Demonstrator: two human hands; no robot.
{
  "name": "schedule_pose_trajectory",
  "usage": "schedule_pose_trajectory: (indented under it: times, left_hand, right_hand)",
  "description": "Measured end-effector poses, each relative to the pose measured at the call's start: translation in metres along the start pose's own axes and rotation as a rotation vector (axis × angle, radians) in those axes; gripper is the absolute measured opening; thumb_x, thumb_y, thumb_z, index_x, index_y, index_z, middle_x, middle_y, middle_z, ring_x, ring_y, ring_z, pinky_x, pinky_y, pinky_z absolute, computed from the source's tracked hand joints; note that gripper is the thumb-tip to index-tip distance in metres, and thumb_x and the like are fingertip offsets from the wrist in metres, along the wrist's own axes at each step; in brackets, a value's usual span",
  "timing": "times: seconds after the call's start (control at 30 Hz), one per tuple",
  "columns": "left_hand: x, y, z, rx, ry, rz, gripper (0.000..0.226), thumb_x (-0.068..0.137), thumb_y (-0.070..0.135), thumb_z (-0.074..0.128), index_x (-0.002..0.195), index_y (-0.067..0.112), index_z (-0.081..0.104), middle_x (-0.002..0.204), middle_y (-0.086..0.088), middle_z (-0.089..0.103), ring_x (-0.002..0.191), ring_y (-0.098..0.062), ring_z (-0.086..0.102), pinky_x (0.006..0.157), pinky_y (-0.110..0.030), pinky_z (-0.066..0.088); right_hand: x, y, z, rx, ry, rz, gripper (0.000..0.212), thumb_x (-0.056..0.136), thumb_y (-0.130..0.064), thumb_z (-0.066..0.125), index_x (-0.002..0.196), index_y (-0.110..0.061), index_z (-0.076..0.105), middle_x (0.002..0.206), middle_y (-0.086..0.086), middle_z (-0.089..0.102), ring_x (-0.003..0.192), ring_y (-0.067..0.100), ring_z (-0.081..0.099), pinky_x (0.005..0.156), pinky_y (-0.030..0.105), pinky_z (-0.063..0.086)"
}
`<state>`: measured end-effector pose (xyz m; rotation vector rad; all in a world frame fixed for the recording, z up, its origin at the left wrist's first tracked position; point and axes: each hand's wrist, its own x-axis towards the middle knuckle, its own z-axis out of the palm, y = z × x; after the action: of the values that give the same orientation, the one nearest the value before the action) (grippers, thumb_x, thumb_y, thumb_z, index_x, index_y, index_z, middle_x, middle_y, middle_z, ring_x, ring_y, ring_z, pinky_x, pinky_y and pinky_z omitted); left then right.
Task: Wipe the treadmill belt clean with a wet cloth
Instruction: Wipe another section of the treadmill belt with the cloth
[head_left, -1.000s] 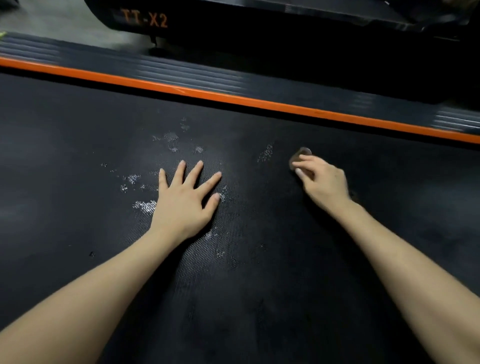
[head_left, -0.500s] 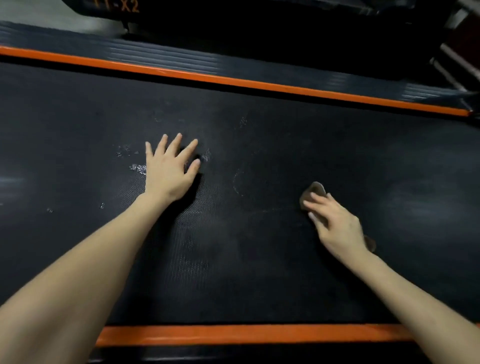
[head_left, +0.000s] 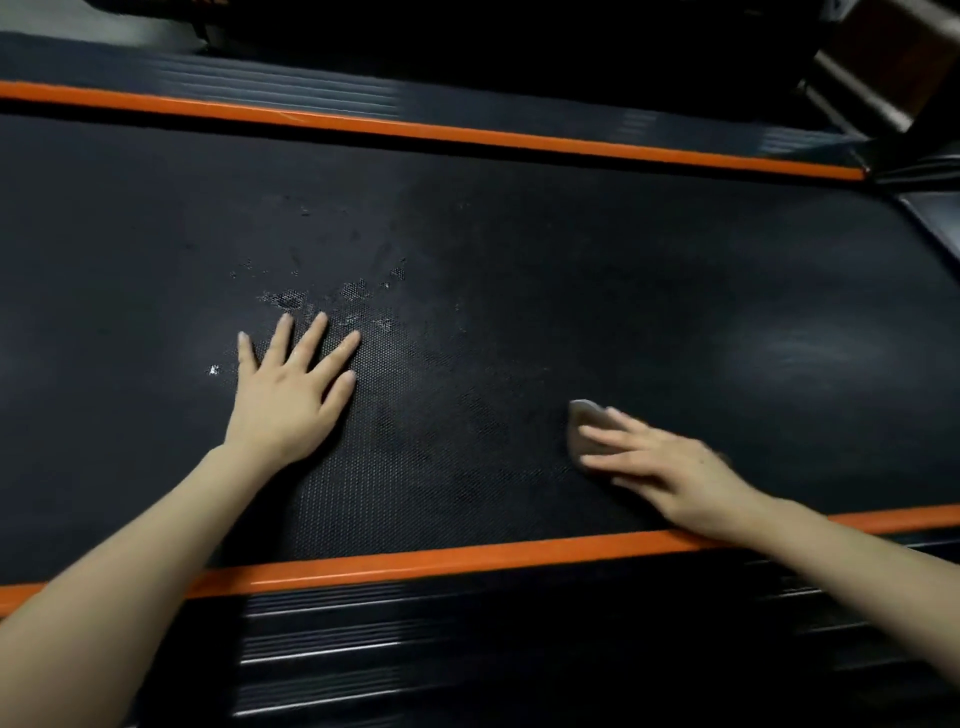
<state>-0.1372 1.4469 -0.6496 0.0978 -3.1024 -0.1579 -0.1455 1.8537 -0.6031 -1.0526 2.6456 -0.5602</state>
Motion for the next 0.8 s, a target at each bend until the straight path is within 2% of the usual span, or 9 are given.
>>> schedule_pose_trajectory:
  times: [0.1,0.2,0.33,0.47,0.53,0.6,0.7,0.73,0.8]
  left_hand:
    - [0.001,0.001,0.002,-0.005,0.003,-0.002,0.066,0.087,0.061,0.0,0.147,0.042,0.021,0.158,-0.001,0.017,0.146,-0.031,0.007,0.113,-0.058,-0.001]
    - [0.002,-0.002,0.003,-0.015,0.008,-0.001,0.065,0.087,0.061,0.0,0.147,0.044,0.019,0.159,0.001,0.015,0.146,-0.029,0.004,0.114,-0.056,-0.003]
    - [0.002,-0.004,0.003,-0.027,0.04,0.01,0.065,0.086,0.062,0.0,0.146,0.046,0.021,0.158,0.003,0.016,0.146,-0.027,0.006,0.114,-0.055,-0.003]
    - [0.001,-0.005,0.004,-0.018,0.045,-0.002,0.065,0.085,0.063,-0.003,0.145,0.048,0.019,0.158,0.006,0.015,0.147,-0.024,0.006,0.115,-0.052,-0.003]
    - [0.001,-0.005,0.004,-0.016,0.041,-0.001,0.064,0.085,0.063,-0.003,0.145,0.049,0.016,0.158,0.007,0.014,0.147,-0.023,0.005,0.115,-0.051,-0.003]
    - [0.001,-0.006,0.005,-0.006,0.038,-0.003,0.064,0.085,0.064,-0.004,0.145,0.05,0.015,0.158,0.008,0.014,0.147,-0.023,0.004,0.116,-0.052,-0.003]
    - [0.001,-0.006,0.004,0.003,0.029,-0.001,0.064,0.085,0.064,-0.003,0.145,0.049,0.015,0.158,0.008,0.014,0.147,-0.022,0.005,0.116,-0.052,-0.001]
    - [0.001,-0.005,0.003,0.0,0.028,0.001,0.065,0.085,0.063,-0.002,0.145,0.048,0.017,0.158,0.008,0.015,0.147,-0.022,0.006,0.116,-0.052,0.0]
    - [0.0,-0.004,0.0,-0.011,0.041,-0.002,0.065,0.085,0.063,0.001,0.145,0.047,0.022,0.157,0.007,0.018,0.146,-0.022,0.009,0.116,-0.051,0.002]
  right_hand:
    - [-0.003,-0.007,0.002,0.018,0.095,0.087,0.037,0.088,-0.025,0.063,0.124,-0.033,0.058,0.138,-0.017,0.046,0.139,0.013,0.027,0.107,0.048,0.037]
    - [0.035,-0.055,0.029,0.081,0.128,-0.068,0.032,0.089,-0.034,0.053,0.116,-0.024,0.067,0.135,-0.008,0.052,0.136,0.023,0.034,0.108,0.046,0.035]
    - [0.09,-0.112,0.061,0.113,0.073,-0.256,0.026,0.089,-0.021,0.058,0.111,-0.013,0.07,0.129,0.006,0.059,0.132,0.035,0.038,0.109,0.047,0.028]
    - [0.077,-0.082,0.05,0.075,-0.094,-0.399,0.028,0.09,-0.018,0.057,0.117,-0.019,0.067,0.138,-0.002,0.052,0.14,0.022,0.028,0.114,0.039,0.026]
    - [0.049,-0.045,0.029,0.034,-0.114,-0.376,0.03,0.093,-0.024,0.051,0.118,-0.022,0.066,0.138,-0.007,0.051,0.141,0.017,0.027,0.113,0.038,0.03]
    - [0.032,-0.016,0.01,0.007,-0.081,-0.348,0.031,0.094,-0.03,0.048,0.117,-0.024,0.067,0.137,-0.008,0.051,0.14,0.014,0.03,0.112,0.034,0.031]
    - [0.055,0.004,0.007,-0.034,0.029,-0.37,0.027,0.086,-0.017,0.06,0.11,-0.02,0.071,0.131,-0.001,0.058,0.131,0.022,0.045,0.108,0.035,0.036]
    - [0.075,0.006,0.01,-0.035,0.106,-0.339,0.027,0.082,-0.014,0.062,0.107,-0.018,0.072,0.127,0.003,0.061,0.125,0.026,0.05,0.105,0.034,0.038]
    - [0.119,0.001,0.014,-0.001,0.327,-0.157,0.025,0.083,-0.013,0.063,0.106,-0.016,0.072,0.124,0.006,0.062,0.12,0.028,0.055,0.102,0.03,0.039]
